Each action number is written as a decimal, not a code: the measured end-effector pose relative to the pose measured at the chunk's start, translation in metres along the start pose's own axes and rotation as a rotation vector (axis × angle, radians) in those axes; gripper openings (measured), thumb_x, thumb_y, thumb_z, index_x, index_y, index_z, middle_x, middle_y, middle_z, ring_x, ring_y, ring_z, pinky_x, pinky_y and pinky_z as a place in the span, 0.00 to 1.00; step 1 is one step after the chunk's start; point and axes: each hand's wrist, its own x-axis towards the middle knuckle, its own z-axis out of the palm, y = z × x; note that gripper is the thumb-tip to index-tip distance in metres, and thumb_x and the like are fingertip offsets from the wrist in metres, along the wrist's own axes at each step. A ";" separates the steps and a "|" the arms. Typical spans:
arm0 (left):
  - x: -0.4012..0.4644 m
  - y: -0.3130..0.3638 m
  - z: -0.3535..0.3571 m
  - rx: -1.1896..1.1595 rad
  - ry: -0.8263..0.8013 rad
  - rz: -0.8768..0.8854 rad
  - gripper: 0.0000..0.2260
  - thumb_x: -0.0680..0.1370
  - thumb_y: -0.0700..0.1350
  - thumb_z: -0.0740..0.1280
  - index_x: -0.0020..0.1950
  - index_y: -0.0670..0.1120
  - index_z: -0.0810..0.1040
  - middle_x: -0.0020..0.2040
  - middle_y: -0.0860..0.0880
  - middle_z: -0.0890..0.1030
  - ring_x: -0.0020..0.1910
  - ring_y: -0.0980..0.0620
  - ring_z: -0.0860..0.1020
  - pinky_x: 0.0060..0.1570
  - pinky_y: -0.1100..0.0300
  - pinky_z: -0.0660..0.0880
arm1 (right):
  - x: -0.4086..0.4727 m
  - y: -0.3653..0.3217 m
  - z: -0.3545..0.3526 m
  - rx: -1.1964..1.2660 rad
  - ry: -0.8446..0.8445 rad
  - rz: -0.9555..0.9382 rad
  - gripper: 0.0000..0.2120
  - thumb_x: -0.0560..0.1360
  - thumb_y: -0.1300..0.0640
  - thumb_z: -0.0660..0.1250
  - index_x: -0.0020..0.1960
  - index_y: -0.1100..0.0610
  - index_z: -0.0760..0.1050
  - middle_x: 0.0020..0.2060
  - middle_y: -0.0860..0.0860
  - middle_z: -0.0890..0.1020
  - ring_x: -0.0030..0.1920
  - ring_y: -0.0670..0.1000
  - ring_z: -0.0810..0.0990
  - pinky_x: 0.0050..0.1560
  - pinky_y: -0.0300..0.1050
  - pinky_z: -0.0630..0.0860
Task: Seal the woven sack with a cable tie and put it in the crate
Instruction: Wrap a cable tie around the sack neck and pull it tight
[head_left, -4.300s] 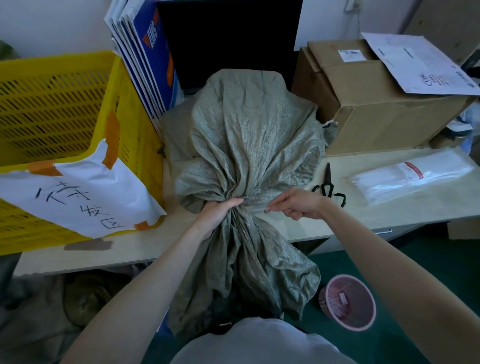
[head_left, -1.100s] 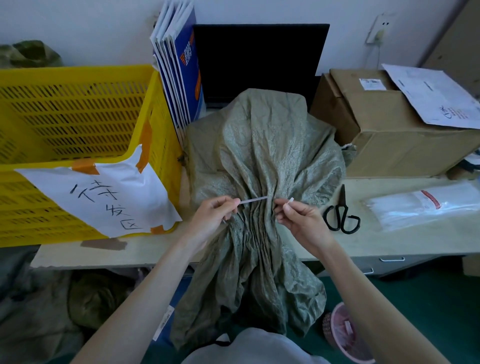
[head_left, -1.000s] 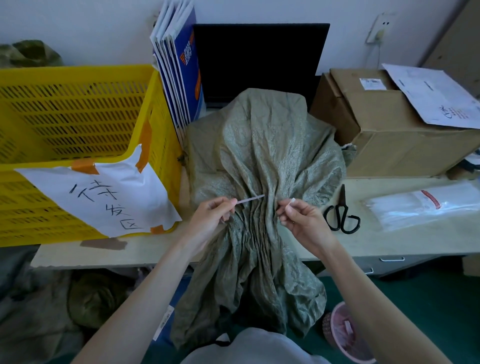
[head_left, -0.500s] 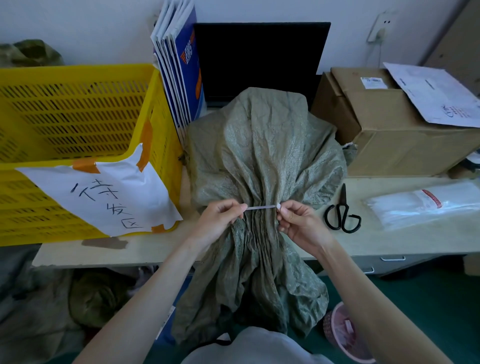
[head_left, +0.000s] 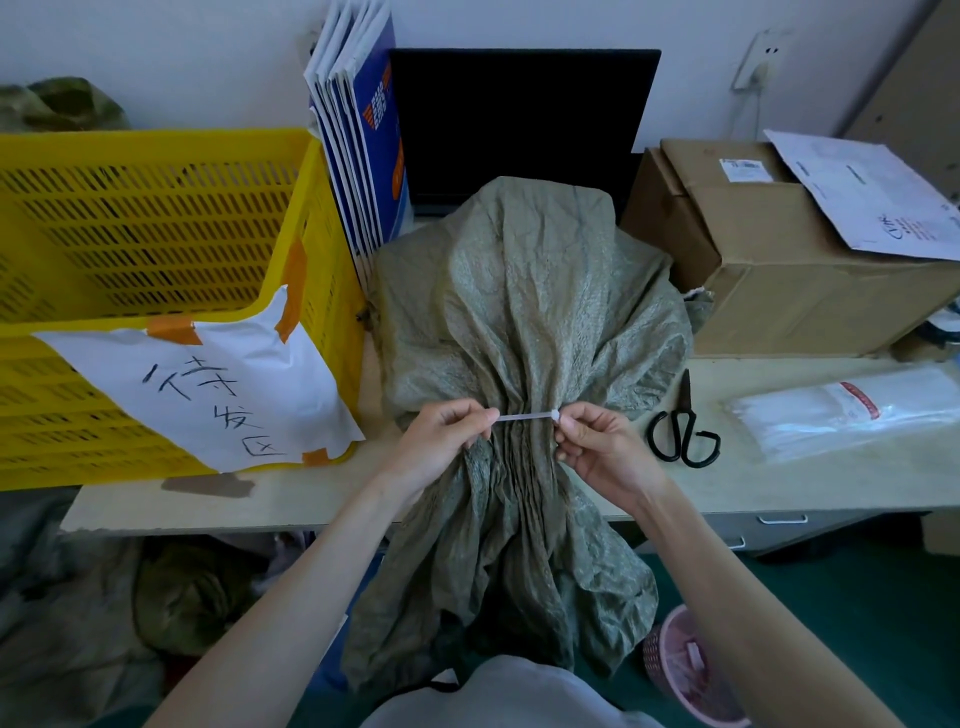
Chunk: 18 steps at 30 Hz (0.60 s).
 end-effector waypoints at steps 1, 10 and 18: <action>-0.001 0.000 0.000 0.001 0.002 0.003 0.15 0.80 0.47 0.64 0.35 0.43 0.74 0.33 0.46 0.67 0.35 0.52 0.67 0.46 0.64 0.65 | 0.000 0.000 0.000 0.000 -0.003 0.001 0.16 0.55 0.54 0.83 0.36 0.60 0.81 0.29 0.53 0.79 0.27 0.45 0.75 0.32 0.38 0.75; -0.001 0.000 -0.003 0.018 0.001 0.010 0.15 0.79 0.47 0.64 0.33 0.45 0.74 0.32 0.47 0.67 0.35 0.53 0.68 0.46 0.62 0.66 | 0.001 0.002 0.000 0.006 0.004 -0.009 0.16 0.56 0.53 0.83 0.35 0.59 0.81 0.29 0.52 0.78 0.27 0.44 0.74 0.32 0.37 0.75; 0.002 0.001 -0.003 0.047 -0.018 0.000 0.15 0.79 0.49 0.64 0.33 0.47 0.74 0.31 0.48 0.68 0.34 0.54 0.68 0.47 0.61 0.66 | 0.002 0.002 -0.002 -0.007 0.003 -0.001 0.15 0.57 0.54 0.82 0.37 0.60 0.81 0.29 0.52 0.78 0.26 0.45 0.71 0.32 0.37 0.74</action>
